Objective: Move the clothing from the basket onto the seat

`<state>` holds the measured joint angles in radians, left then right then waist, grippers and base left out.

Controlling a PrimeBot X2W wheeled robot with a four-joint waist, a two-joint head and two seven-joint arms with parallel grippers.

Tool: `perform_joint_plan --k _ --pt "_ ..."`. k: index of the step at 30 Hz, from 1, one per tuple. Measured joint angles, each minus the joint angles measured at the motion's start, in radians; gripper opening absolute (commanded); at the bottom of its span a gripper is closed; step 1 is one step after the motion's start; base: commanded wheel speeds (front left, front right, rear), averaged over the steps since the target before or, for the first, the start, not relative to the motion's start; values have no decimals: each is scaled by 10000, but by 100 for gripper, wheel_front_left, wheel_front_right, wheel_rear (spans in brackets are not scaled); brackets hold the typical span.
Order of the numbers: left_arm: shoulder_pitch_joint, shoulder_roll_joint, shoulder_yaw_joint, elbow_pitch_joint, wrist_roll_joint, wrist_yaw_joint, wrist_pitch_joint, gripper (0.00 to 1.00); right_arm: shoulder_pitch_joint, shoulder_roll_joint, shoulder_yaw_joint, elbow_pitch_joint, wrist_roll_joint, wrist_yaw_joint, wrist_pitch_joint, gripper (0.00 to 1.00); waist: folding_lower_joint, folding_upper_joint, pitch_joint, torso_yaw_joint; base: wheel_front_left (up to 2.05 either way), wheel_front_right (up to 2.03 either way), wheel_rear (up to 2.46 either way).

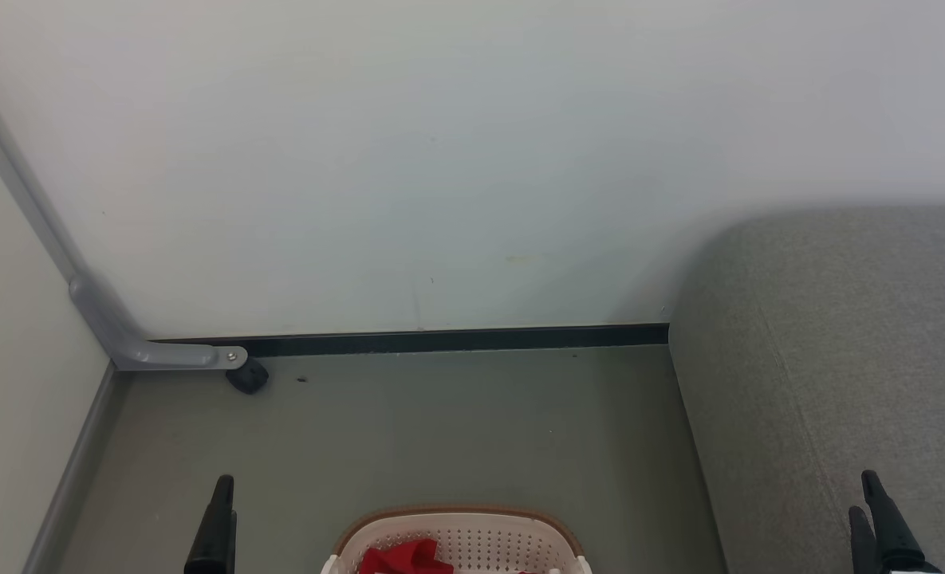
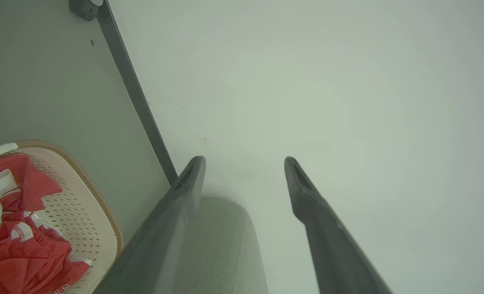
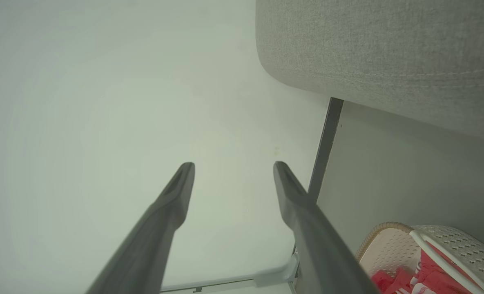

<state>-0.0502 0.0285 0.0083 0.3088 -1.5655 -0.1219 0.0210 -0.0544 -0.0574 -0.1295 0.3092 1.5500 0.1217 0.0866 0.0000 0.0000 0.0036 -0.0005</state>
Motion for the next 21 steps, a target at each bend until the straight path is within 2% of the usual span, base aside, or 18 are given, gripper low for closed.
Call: perform_joint_plan --k 9,14,21 --pt "-89 10 -234 -226 1348 447 -336 100 -50 -539 485 -207 -1221 2 -407 100 0 0 3 15 0 0 0" --pt "-201 17 -591 -347 2892 926 -554 100 -181 -1001 899 -288 -2393 2 -897 100 0 1 -2 33 0 0 0" --pt "-295 69 -1104 -439 4823 1110 -840 100 -197 -1503 1440 -274 -3850 2 -1336 100 0 1 -18 52 0 0 0"
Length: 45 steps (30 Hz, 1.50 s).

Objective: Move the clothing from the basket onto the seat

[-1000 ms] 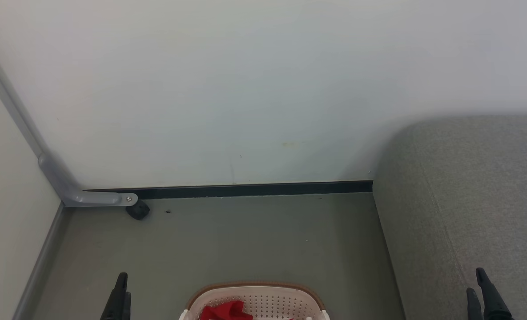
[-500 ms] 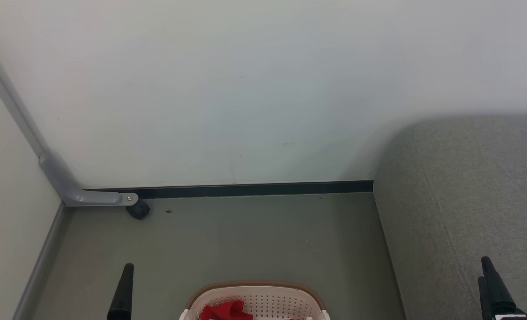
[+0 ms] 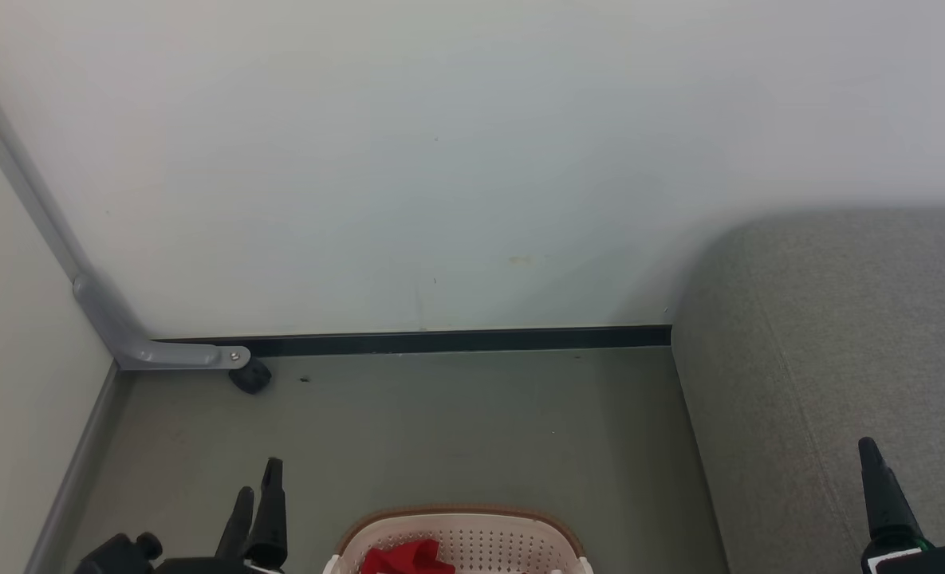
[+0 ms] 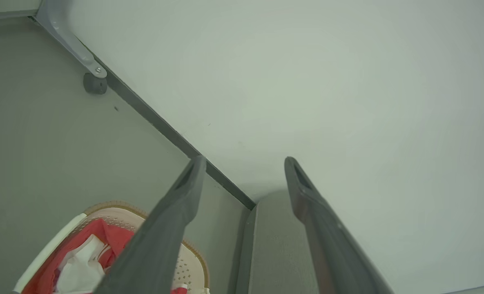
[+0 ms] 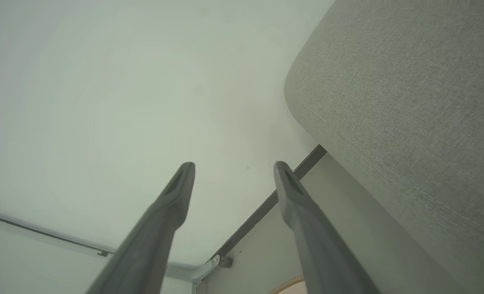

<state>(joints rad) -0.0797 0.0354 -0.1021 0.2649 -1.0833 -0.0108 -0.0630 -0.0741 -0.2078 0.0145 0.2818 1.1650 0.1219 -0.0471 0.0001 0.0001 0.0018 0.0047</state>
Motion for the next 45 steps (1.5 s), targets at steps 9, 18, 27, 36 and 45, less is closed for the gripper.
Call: perform_joint_plan --k 9,18,27,36,45 --pt "-10 180 -518 -67 1965 261 -290 100 -198 -414 656 23 -1708 -52 -387 100 0 0 -39 13 0 0 0" --pt "-10 253 -813 63 3735 479 -635 100 -209 -711 1145 132 -3070 -176 -732 100 0 0 -95 52 0 0 0" --pt "-10 276 -1074 341 5210 673 -894 100 -198 -892 1509 192 -4159 -267 -1058 100 0 0 -137 72 0 0 0" --pt "-7 268 -1189 587 6707 913 -1250 100 -182 -1058 1576 349 -5020 -439 -1367 100 0 0 -174 69 0 0 0" --pt "-7 244 -1352 748 8023 1154 -1588 100 -180 -1285 1590 433 -6119 -606 -1739 100 0 0 -216 68 0 0 0"
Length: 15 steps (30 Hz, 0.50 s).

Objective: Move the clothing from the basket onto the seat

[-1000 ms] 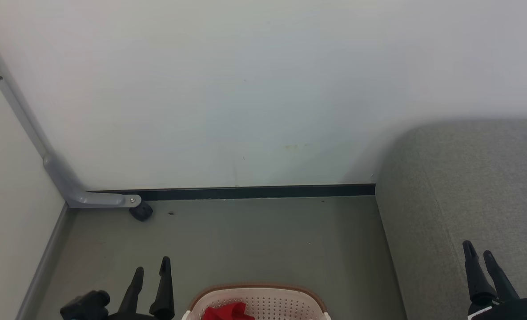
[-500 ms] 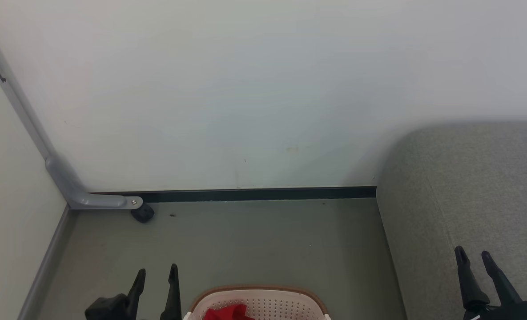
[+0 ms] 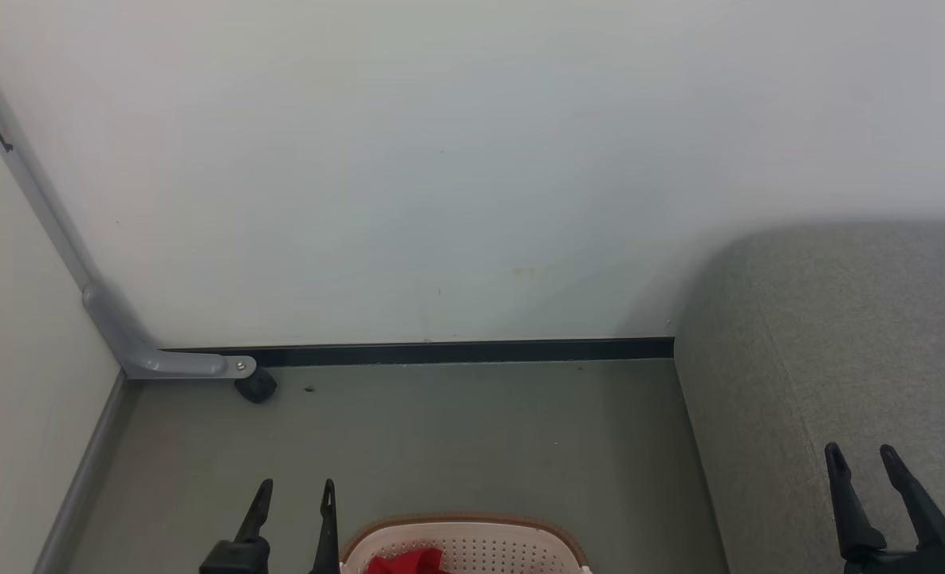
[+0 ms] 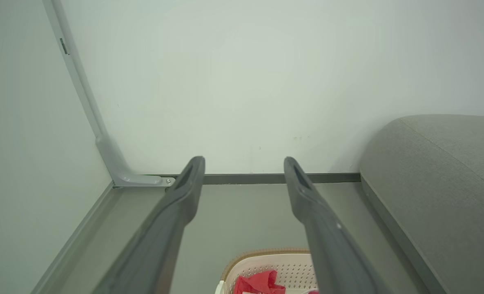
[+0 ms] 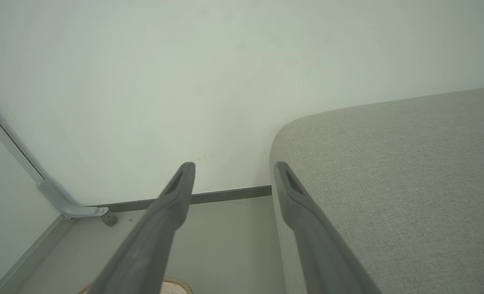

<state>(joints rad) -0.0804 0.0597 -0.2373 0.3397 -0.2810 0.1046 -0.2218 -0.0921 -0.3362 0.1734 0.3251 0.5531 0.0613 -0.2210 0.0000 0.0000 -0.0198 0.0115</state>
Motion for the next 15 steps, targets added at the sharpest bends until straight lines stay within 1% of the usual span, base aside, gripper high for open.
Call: perform_joint_plan --k 8,15 --pt "0 -19 -56 140 1166 192 -278 100 -1 -249 58 2 -917 -10 -272 100 0 0 -34 16 0 0 0" --pt "0 -54 134 313 1185 192 -278 100 17 -222 10 0 -1020 -8 -280 100 0 0 -40 39 0 0 0"
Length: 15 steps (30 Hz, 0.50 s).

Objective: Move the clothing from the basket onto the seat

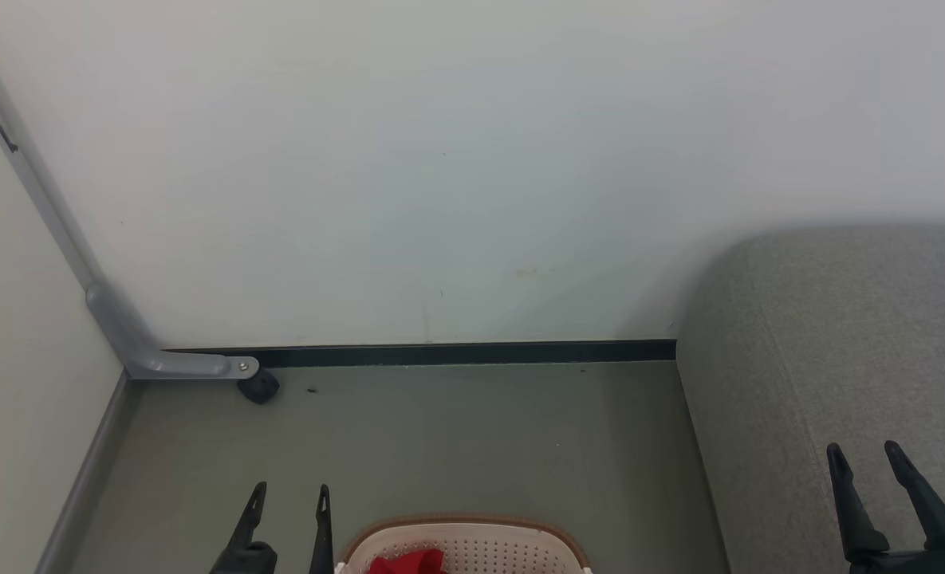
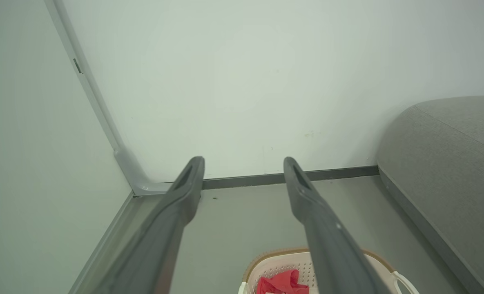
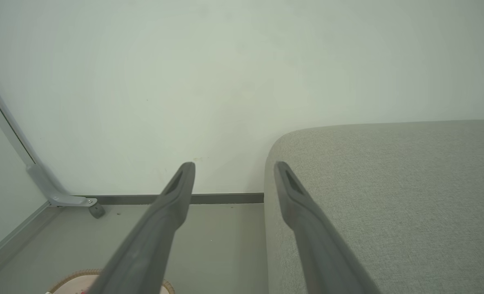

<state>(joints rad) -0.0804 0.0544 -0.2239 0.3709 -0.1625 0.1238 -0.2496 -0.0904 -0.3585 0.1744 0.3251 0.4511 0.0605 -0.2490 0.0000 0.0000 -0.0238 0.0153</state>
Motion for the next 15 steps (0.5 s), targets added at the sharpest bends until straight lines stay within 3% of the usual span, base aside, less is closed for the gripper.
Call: perform_joint_plan --k 15 --pt "12 -19 146 111 0 0 0 100 122 159 -167 -10 -123 96 0 100 0 0 -3 19 0 0 0"
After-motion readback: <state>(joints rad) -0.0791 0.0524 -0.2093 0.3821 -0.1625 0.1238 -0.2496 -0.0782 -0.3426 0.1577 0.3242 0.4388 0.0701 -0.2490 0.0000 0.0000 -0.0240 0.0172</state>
